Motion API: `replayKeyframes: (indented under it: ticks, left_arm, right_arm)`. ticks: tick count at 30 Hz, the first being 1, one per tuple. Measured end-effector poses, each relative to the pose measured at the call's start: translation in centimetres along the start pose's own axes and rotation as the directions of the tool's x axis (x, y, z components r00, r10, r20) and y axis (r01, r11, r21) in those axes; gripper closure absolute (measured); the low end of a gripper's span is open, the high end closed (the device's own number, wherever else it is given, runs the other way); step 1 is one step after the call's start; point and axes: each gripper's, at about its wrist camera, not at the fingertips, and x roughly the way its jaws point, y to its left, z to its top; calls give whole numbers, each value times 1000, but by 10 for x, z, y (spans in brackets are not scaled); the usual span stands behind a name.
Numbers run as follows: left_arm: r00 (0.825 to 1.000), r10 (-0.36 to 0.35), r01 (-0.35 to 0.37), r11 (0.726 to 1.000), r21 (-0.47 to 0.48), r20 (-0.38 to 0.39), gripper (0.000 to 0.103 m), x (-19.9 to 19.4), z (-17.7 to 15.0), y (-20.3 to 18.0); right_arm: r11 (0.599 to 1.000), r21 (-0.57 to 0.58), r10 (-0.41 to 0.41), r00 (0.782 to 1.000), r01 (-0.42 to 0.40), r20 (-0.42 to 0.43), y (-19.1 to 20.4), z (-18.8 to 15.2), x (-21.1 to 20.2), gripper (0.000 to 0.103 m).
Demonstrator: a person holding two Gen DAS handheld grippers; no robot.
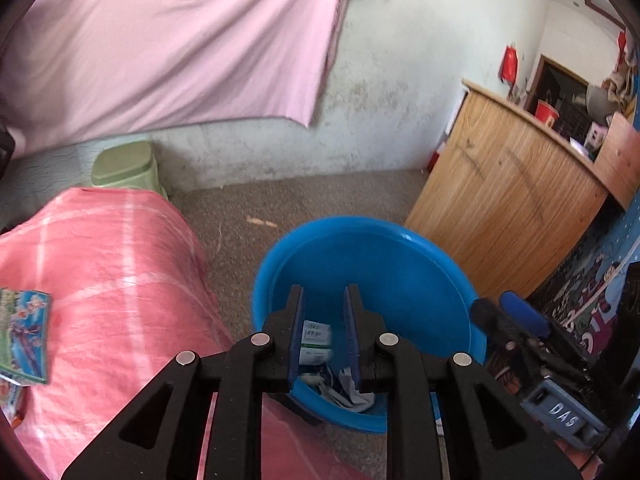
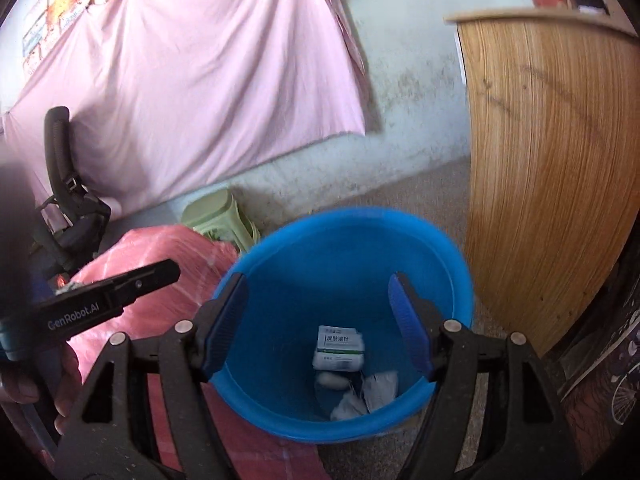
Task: Collect trash
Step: 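Move both tools back over the table toward the red packet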
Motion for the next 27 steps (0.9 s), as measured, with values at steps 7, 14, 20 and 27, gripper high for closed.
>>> replayKeyframes:
  ticks: [7, 14, 20, 27]
  left_arm:
    - [987, 55, -49, 998, -38, 152, 74, -55, -4, 24]
    - [939, 156, -133, 987, -94, 306, 42, -126, -14, 60]
    - [863, 264, -224, 964, -143, 431, 4, -183, -32, 86]
    - [769, 365, -315, 931, -186, 524, 2, -234, -59, 112]
  right_arm:
    - [997, -64, 46, 986, -36, 162, 28, 13, -32, 0]
    - [988, -121, 131, 941, -97, 312, 65, 19, -60, 0]
    - [972, -163, 219, 895, -168, 388, 105, 20, -76, 0]
    - [943, -248, 312, 850, -222, 424, 159, 15, -87, 0]
